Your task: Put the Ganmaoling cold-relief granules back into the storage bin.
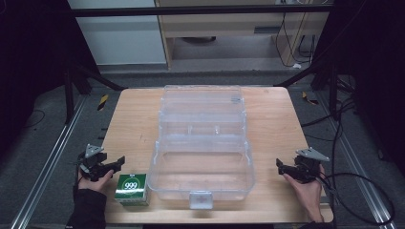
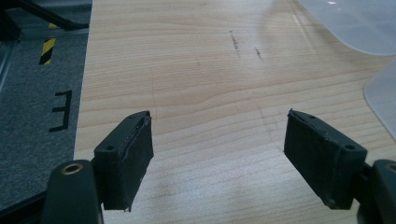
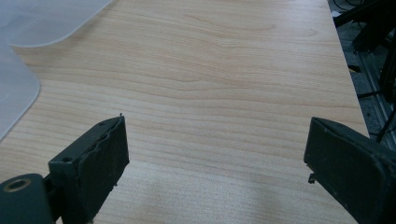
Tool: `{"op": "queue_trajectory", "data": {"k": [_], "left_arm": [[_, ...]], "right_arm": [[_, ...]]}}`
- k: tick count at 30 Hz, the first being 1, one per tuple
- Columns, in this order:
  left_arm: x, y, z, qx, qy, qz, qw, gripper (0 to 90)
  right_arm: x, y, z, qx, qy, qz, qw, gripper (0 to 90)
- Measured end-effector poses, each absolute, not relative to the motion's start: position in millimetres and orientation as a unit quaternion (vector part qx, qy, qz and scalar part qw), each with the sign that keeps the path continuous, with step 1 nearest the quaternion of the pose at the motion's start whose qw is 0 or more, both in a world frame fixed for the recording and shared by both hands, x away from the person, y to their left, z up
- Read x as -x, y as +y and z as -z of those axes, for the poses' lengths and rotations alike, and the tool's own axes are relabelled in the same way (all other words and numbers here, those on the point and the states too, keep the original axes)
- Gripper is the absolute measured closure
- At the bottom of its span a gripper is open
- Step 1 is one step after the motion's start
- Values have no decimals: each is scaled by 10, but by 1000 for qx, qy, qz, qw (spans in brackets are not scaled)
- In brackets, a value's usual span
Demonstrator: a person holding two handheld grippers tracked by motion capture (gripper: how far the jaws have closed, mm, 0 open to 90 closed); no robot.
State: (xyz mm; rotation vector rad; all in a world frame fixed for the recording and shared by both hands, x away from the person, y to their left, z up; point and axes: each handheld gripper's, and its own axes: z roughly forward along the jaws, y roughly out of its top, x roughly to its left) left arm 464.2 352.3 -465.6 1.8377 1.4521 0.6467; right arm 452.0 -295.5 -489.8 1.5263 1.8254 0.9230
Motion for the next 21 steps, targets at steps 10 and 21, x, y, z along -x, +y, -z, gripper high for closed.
{"op": "queue_trajectory", "data": {"k": [10, 21], "left_arm": [[-4609, 3488, 4407, -730, 518, -236, 379, 238], [-4498, 3543, 4066, -770, 459, -231, 379, 232]], "right_arm": [[-4439, -2997, 4878, -565, 689, -336, 306, 71], [-4420, -2991, 4860, -561, 688, -336, 313, 66]]}}
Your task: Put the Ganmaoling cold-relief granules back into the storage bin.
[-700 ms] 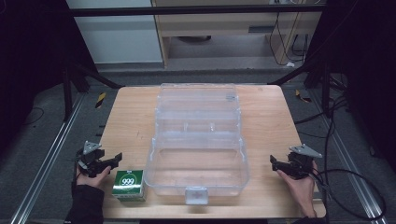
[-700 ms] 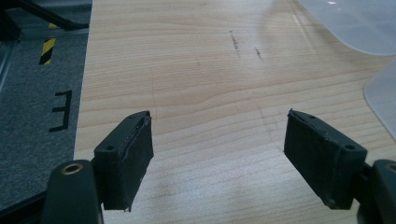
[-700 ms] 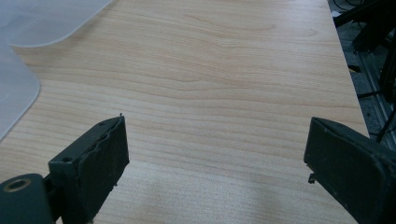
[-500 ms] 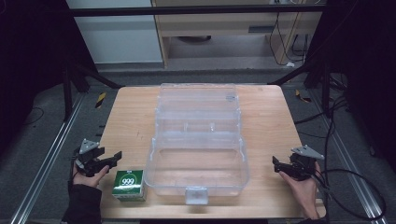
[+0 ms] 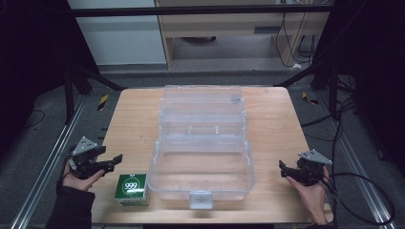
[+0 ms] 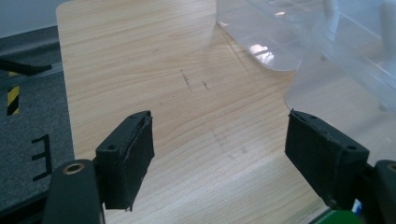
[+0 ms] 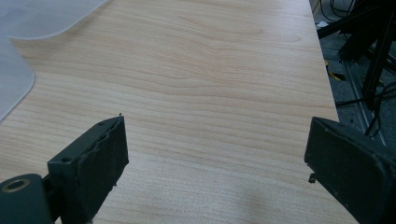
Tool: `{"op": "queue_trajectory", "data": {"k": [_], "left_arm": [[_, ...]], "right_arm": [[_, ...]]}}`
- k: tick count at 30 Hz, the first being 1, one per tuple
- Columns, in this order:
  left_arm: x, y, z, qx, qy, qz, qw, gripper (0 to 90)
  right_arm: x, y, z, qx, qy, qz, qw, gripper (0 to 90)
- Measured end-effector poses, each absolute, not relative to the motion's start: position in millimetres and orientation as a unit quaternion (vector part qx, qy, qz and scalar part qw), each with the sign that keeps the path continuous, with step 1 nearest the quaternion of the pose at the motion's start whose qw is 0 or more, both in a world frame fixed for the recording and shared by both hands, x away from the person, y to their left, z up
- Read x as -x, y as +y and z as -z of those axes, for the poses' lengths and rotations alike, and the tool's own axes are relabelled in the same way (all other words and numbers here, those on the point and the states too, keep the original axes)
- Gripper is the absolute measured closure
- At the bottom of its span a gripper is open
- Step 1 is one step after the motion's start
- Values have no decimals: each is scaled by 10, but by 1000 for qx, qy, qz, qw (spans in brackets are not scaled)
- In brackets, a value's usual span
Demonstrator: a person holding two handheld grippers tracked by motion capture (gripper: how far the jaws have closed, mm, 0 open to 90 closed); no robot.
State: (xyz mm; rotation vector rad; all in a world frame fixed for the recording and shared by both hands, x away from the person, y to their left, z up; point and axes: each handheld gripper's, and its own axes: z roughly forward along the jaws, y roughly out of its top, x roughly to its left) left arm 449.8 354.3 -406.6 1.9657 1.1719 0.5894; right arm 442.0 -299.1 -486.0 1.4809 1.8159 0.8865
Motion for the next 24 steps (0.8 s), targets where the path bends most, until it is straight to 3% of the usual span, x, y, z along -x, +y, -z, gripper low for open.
{"op": "queue_trajectory", "data": {"k": [6, 24], "left_arm": [[-4485, 3575, 3927, -805, 411, -186, 385, 233], [-4462, 3268, 3667, -917, 246, -121, 290, 185]], "right_arm": [[-4425, -2990, 4864, -558, 692, -337, 310, 69], [-4425, -3012, 4881, -551, 700, -338, 304, 58]]}}
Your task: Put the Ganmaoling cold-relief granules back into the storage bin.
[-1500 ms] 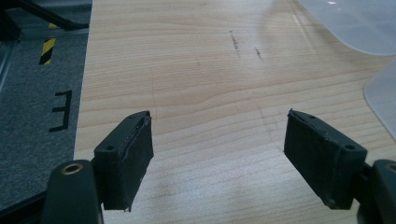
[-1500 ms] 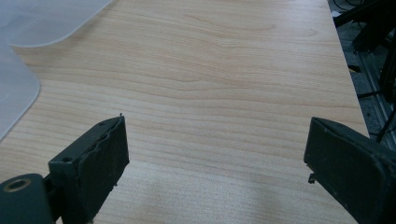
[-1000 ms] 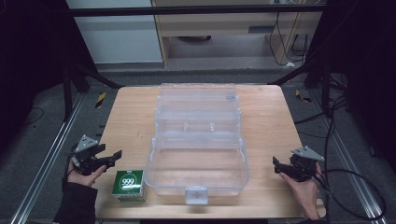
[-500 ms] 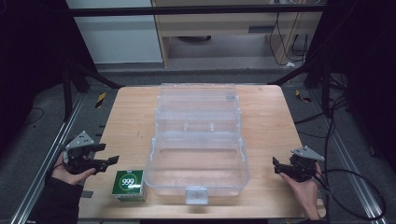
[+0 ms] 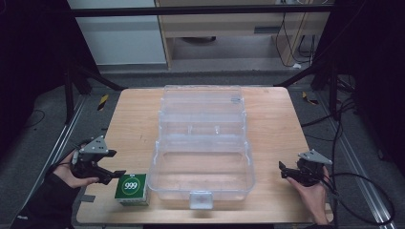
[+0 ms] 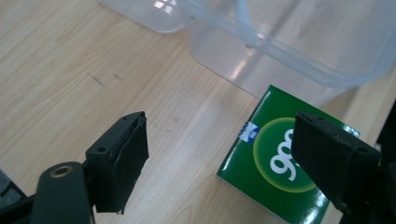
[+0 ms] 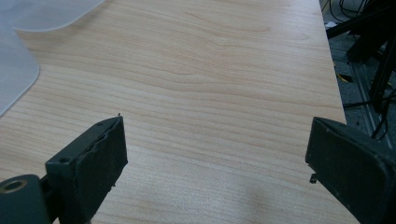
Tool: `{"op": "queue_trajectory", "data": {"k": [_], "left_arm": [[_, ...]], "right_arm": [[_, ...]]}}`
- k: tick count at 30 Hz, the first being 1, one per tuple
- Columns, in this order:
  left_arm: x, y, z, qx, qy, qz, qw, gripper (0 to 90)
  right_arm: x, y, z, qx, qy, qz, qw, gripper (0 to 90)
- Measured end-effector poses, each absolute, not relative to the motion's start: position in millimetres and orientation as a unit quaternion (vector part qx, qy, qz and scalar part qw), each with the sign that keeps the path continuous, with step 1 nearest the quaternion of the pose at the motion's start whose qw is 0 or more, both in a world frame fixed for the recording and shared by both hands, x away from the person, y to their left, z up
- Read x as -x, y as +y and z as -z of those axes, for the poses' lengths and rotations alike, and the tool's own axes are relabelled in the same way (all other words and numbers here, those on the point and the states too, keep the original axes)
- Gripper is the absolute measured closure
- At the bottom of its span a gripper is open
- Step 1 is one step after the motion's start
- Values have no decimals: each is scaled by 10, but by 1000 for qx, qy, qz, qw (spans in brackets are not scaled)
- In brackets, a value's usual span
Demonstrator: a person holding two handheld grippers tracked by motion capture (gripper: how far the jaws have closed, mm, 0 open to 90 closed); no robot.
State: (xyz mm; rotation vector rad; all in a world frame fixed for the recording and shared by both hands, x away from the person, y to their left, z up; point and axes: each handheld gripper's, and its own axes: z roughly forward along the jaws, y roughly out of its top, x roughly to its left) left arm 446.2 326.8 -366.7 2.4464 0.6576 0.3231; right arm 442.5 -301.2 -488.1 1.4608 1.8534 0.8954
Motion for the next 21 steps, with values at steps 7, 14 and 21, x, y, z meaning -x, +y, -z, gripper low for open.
{"op": "queue_trajectory", "data": {"k": [7, 14, 21], "left_arm": [[-4431, 3169, 3706, -942, 198, -103, 253, 168], [-4406, 3102, 3746, -955, 168, -85, 230, 156], [-4385, 3021, 3776, -966, 134, -75, 206, 137]], "right_arm": [[-4421, -3030, 4886, -553, 700, -339, 301, 52], [-4413, -3026, 4879, -552, 700, -339, 301, 50], [-4414, -3017, 4882, -551, 702, -337, 301, 46]]}}
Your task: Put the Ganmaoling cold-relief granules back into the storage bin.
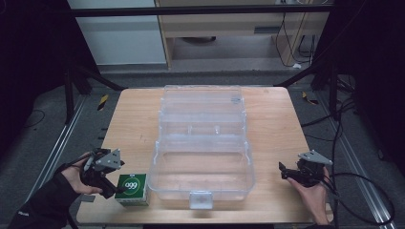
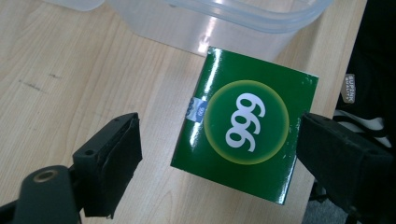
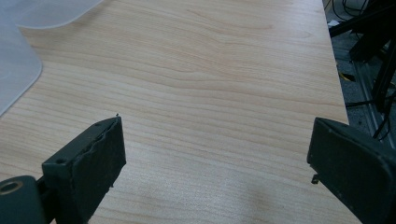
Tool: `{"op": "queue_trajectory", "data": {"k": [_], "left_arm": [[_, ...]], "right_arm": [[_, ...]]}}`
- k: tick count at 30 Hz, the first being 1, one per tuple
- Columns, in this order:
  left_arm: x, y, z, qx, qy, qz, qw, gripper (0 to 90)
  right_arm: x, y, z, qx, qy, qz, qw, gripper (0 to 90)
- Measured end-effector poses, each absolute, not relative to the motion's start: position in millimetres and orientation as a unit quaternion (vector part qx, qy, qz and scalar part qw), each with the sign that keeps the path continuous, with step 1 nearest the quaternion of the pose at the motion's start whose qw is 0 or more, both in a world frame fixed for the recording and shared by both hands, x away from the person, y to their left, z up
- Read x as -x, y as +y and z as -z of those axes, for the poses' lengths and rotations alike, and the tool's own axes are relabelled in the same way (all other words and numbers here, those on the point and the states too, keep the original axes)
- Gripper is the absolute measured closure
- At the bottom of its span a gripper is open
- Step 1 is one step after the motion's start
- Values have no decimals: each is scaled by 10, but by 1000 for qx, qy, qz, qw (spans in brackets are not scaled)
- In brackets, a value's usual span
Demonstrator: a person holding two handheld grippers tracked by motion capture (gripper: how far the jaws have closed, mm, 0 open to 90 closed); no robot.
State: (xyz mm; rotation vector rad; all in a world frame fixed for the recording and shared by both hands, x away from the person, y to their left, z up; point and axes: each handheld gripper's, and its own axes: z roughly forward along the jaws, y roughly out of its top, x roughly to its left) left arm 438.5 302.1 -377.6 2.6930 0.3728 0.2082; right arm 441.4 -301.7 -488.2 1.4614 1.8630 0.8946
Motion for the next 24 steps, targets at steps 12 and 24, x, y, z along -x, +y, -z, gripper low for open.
{"op": "queue_trajectory", "data": {"k": [12, 24], "left_arm": [[-4372, 2908, 3881, -977, 110, -60, 172, 87], [-4373, 2846, 4014, -980, 96, -56, 164, 65]], "right_arm": [[-4414, -3016, 4890, -549, 705, -337, 298, 39], [-4418, -3015, 4897, -548, 708, -335, 294, 36]]}}
